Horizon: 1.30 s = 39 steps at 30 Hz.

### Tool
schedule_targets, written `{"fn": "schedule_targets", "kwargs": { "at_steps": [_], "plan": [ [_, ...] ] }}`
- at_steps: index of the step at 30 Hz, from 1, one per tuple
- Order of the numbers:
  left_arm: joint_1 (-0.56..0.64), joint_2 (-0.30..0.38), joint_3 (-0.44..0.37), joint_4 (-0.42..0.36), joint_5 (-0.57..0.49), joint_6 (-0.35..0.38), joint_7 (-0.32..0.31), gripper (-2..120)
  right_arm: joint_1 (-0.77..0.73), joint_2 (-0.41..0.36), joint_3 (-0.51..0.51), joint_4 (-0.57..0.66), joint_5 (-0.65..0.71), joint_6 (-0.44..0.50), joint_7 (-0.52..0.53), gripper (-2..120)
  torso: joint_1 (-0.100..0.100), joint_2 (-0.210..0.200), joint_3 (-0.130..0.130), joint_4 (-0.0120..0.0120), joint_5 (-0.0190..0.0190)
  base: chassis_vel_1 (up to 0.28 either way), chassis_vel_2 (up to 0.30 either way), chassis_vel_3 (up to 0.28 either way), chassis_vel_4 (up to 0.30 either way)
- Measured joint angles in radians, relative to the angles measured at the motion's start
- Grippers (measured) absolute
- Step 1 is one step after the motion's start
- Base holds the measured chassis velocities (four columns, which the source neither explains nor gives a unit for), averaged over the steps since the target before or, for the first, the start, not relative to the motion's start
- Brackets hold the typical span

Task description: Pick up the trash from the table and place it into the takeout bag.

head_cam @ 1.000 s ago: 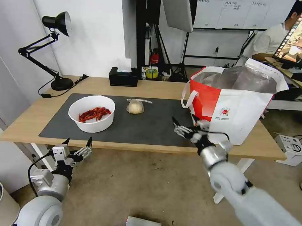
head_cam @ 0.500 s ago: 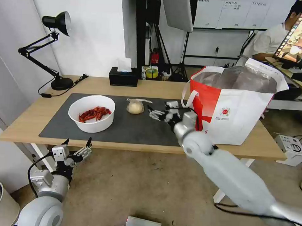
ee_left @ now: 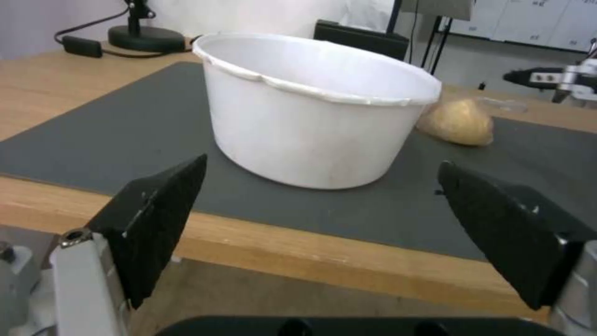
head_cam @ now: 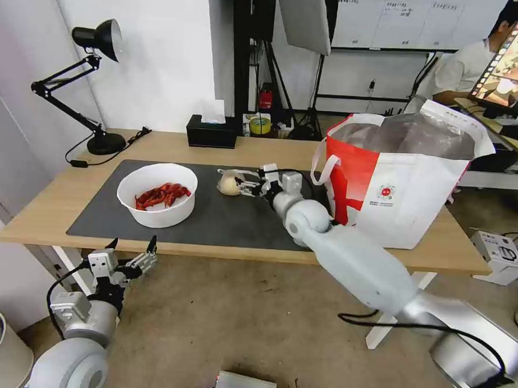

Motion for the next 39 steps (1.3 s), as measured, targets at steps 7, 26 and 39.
{"fn": "schedule_targets", "kwargs": {
  "at_steps": [7,26,39],
  "plan": [
    [0.003,0.001,-0.004,0.000,-0.001,-0.002,0.000,100,0.047,0.091,-0.007,-0.120,0.002,-0.034,-0.024,100,0.000,0.000,0.000,0.0000,0.0000,0.000,0.000,0.000,0.000],
    [0.004,-0.002,-0.003,-0.004,-0.002,-0.005,0.001,100,0.113,0.224,-0.028,-0.346,-0.081,-0.077,-0.088,100,0.000,0.000,0.000,0.0000,0.0001,0.000,0.000,0.000,0.000],
    [0.023,-0.012,-0.015,-0.017,-0.003,-0.011,0.004,100,0.114,0.254,-0.031,-0.393,-0.109,-0.108,-0.105,100,0.000,0.000,0.000,0.0001,0.0001,0.000,0.000,0.000,0.000]
  ]
}}
